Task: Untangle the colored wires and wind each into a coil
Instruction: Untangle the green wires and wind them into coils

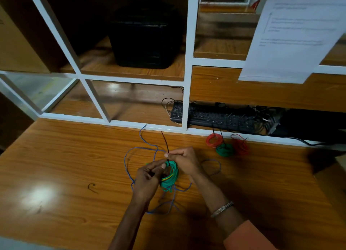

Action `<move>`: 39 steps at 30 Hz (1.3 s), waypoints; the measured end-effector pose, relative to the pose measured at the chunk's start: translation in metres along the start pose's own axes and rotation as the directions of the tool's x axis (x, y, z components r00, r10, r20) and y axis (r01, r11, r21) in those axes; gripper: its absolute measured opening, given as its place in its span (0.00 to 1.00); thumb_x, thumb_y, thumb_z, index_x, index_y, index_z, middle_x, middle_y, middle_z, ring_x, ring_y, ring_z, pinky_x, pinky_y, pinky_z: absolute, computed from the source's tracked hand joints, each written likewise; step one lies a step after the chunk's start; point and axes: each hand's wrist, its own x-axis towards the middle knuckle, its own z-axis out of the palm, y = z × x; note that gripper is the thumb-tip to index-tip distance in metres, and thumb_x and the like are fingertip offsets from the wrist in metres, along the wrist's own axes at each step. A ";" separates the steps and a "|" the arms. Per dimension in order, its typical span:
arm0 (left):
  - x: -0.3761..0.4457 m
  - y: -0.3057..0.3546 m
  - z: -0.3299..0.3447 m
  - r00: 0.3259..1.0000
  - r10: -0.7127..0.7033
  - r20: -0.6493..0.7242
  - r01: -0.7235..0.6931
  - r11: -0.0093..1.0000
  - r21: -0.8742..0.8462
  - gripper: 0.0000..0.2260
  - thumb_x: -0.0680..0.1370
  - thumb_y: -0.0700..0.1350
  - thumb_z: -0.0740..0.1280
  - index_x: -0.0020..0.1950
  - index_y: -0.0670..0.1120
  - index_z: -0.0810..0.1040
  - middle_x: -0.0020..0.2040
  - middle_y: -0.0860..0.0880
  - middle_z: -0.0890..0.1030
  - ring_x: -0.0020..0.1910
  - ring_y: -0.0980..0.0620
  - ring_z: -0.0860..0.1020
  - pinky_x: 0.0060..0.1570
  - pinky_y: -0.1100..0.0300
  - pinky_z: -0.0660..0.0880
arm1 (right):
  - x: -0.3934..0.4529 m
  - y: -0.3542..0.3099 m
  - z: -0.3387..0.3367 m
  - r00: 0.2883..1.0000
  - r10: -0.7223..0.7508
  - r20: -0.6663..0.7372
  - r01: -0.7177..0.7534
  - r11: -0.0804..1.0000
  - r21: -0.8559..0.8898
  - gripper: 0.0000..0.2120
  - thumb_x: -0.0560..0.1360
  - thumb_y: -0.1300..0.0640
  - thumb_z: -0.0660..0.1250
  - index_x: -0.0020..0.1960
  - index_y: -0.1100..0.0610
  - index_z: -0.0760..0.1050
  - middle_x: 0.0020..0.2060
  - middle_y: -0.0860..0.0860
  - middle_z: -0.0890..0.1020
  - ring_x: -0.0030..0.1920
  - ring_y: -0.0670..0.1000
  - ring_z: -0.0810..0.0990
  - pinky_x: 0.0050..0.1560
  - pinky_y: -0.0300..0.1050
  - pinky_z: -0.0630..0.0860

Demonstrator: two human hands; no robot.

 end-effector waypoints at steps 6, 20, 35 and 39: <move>0.002 -0.012 0.009 0.995 -0.054 -0.086 0.060 0.995 0.074 0.07 0.81 0.34 0.70 0.51 0.41 0.87 0.43 0.45 0.88 0.43 0.52 0.86 0.43 0.52 0.80 | -0.009 0.010 -0.007 0.998 -0.057 -0.012 0.058 0.996 0.066 0.10 0.71 0.54 0.80 0.48 0.58 0.88 0.44 0.50 0.89 0.46 0.45 0.87 0.47 0.41 0.81; -0.018 -0.038 0.060 0.965 -0.057 -0.255 0.056 0.998 -0.012 0.07 0.80 0.39 0.72 0.50 0.49 0.89 0.48 0.45 0.89 0.50 0.45 0.86 0.52 0.46 0.81 | -0.023 0.028 -0.064 0.922 0.234 0.307 -0.268 0.961 0.072 0.19 0.73 0.48 0.78 0.62 0.51 0.82 0.54 0.49 0.86 0.52 0.44 0.83 0.39 0.39 0.80; -0.022 -0.032 0.066 0.932 -0.197 -0.303 0.163 0.977 -0.136 0.15 0.83 0.39 0.69 0.70 0.46 0.75 0.50 0.41 0.86 0.45 0.44 0.81 0.45 0.52 0.79 | 0.056 0.047 -0.117 0.896 0.373 -0.240 -0.326 0.921 0.214 0.15 0.71 0.63 0.79 0.55 0.62 0.81 0.43 0.56 0.84 0.33 0.48 0.79 0.24 0.34 0.73; -0.039 -0.039 0.050 0.921 -0.221 -0.320 0.194 0.974 -0.113 0.11 0.84 0.39 0.66 0.66 0.40 0.77 0.53 0.37 0.86 0.43 0.45 0.82 0.41 0.57 0.78 | 0.095 0.064 -0.103 0.836 0.472 -0.280 -0.438 0.881 0.180 0.10 0.71 0.58 0.80 0.44 0.60 0.81 0.40 0.56 0.85 0.38 0.54 0.86 0.44 0.51 0.86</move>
